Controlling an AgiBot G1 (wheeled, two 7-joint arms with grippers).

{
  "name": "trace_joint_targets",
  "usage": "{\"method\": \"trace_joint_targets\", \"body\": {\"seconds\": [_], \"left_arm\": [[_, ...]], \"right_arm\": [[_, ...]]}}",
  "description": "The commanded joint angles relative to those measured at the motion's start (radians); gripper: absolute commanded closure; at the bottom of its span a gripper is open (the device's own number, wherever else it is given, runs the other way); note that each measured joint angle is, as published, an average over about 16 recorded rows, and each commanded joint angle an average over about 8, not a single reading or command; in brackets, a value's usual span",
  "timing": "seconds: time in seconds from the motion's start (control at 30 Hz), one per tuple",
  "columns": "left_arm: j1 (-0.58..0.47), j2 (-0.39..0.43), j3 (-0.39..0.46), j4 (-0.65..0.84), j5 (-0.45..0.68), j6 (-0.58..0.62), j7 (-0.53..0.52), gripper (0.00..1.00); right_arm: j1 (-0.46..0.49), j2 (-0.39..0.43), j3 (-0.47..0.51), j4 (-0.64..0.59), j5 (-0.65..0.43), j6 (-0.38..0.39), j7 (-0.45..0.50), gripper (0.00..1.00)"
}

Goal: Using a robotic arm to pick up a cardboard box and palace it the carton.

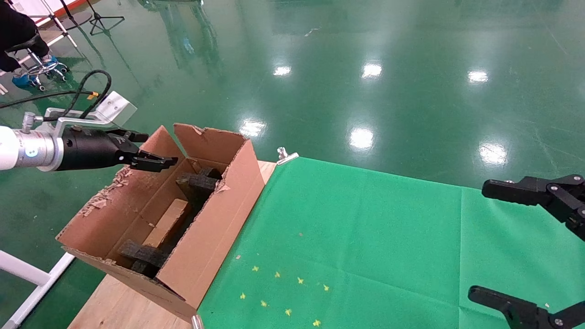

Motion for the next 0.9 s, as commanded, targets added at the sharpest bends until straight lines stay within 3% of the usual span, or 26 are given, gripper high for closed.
{"method": "trace_joint_targets", "body": {"seconds": [0.03, 0.9], "left_arm": [[0.001, 0.001, -0.001, 0.002, -0.002, 0.0, 0.001, 0.0], [0.175, 0.046, -0.103, -0.199, -0.41, 0.157, 0.161, 0.0]], "right_arm": [[0.0, 0.0, 0.0, 0.0, 0.0, 0.0, 0.0, 0.0], [0.0, 0.0, -0.001, 0.0, 0.0, 0.0, 0.0, 0.0]]}}
